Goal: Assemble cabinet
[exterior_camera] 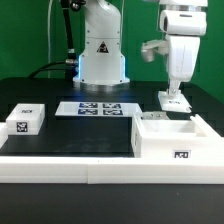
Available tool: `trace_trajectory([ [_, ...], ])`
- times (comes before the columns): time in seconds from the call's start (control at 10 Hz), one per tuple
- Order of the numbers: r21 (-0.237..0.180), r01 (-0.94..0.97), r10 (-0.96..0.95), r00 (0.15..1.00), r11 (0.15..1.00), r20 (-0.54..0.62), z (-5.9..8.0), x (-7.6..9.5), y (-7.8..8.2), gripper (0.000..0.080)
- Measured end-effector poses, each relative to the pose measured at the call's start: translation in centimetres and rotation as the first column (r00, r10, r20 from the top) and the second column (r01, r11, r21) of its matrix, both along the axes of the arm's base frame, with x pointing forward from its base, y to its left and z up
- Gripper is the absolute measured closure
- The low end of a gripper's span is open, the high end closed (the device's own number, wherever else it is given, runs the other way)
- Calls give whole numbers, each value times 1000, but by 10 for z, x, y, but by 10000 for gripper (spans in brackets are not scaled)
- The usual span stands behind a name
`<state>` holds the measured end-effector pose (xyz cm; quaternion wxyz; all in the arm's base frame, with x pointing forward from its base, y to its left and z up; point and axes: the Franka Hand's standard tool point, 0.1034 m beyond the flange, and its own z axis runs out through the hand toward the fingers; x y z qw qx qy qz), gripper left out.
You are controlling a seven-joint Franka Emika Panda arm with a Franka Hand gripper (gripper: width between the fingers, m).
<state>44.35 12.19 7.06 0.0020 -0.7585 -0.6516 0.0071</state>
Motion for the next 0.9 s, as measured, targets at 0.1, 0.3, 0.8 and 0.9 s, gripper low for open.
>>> trace_trajectory([
  [0.1, 2, 1, -1, 1000, 1000, 0, -1, 3, 1, 731],
  [0.3, 3, 2, -2, 1000, 1000, -5, -5, 2, 1, 731],
  [0.8, 3, 3, -3, 1000, 1000, -9, -6, 2, 1, 731],
  [0.9, 3, 3, -3, 1000, 1000, -9, -6, 2, 1, 731],
])
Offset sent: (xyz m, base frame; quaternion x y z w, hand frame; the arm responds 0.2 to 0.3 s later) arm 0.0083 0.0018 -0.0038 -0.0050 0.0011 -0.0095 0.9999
